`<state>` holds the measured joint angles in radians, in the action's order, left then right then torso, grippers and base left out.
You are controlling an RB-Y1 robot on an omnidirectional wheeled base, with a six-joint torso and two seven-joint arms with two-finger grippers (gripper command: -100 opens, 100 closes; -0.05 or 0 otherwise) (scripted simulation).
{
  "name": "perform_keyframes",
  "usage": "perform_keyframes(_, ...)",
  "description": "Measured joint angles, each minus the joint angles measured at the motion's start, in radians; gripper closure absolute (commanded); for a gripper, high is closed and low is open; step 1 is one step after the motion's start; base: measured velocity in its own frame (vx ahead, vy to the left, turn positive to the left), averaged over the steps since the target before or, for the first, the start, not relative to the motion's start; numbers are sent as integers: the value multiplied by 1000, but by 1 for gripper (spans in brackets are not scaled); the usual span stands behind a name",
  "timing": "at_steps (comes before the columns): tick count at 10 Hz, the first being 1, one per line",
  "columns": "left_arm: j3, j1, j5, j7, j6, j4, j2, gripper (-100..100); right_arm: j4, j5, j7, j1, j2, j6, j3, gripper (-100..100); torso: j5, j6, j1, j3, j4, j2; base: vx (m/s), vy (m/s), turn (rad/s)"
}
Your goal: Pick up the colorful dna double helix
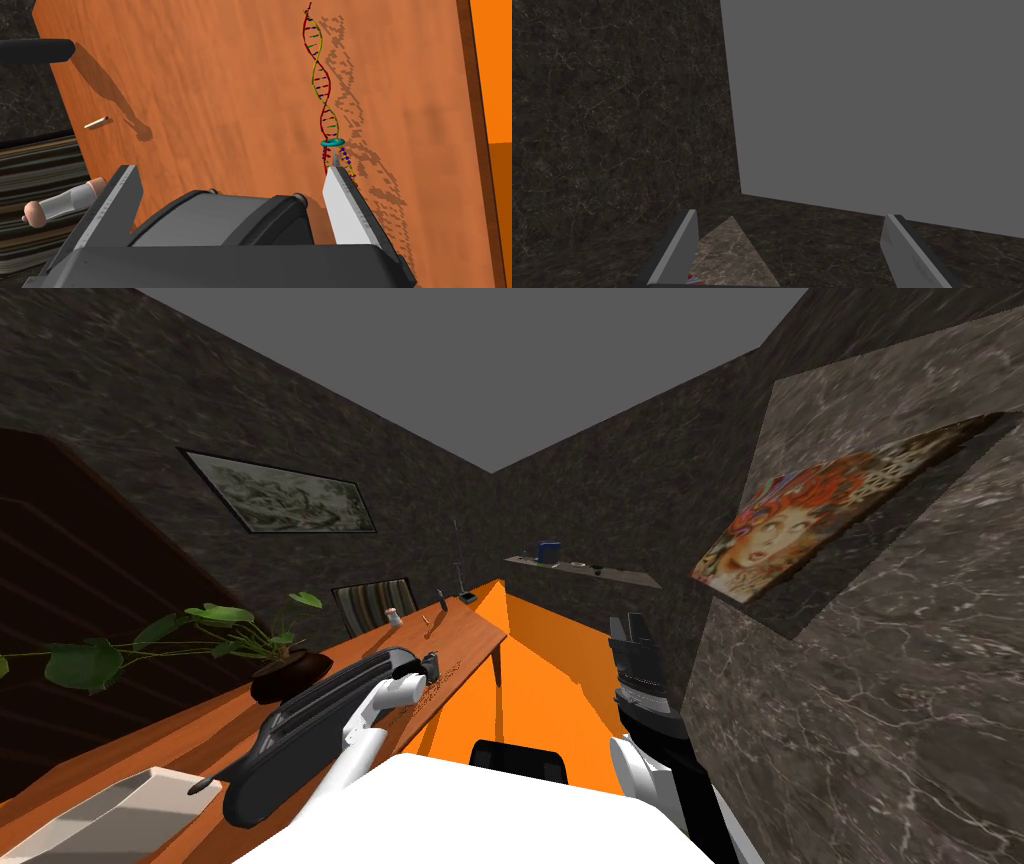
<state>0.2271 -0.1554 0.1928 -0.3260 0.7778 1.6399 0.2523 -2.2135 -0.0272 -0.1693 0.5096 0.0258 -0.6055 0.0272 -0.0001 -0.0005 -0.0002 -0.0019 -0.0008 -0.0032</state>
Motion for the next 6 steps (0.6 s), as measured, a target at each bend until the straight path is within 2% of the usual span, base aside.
perform_keyframes(2,6,18,15,-9,48,-41,0,-100,0,0,0,0,0,0,0,0,0,0,0,0,0,-1,74,5,-23)
perform_keyframes(3,14,27,44,-12,76,-74,10,-100,0,0,0,0,0,0,0,0,0,0,1,-1,0,-2,67,8,-7)
perform_keyframes(4,18,22,62,-10,93,-91,16,-100,0,0,0,0,0,0,0,0,0,0,1,-1,0,-1,73,-4,-10)
perform_keyframes(6,27,43,93,-17,143,-153,23,-100,0,0,0,0,0,0,0,0,0,0,0,-1,-1,-3,79,0,-16)
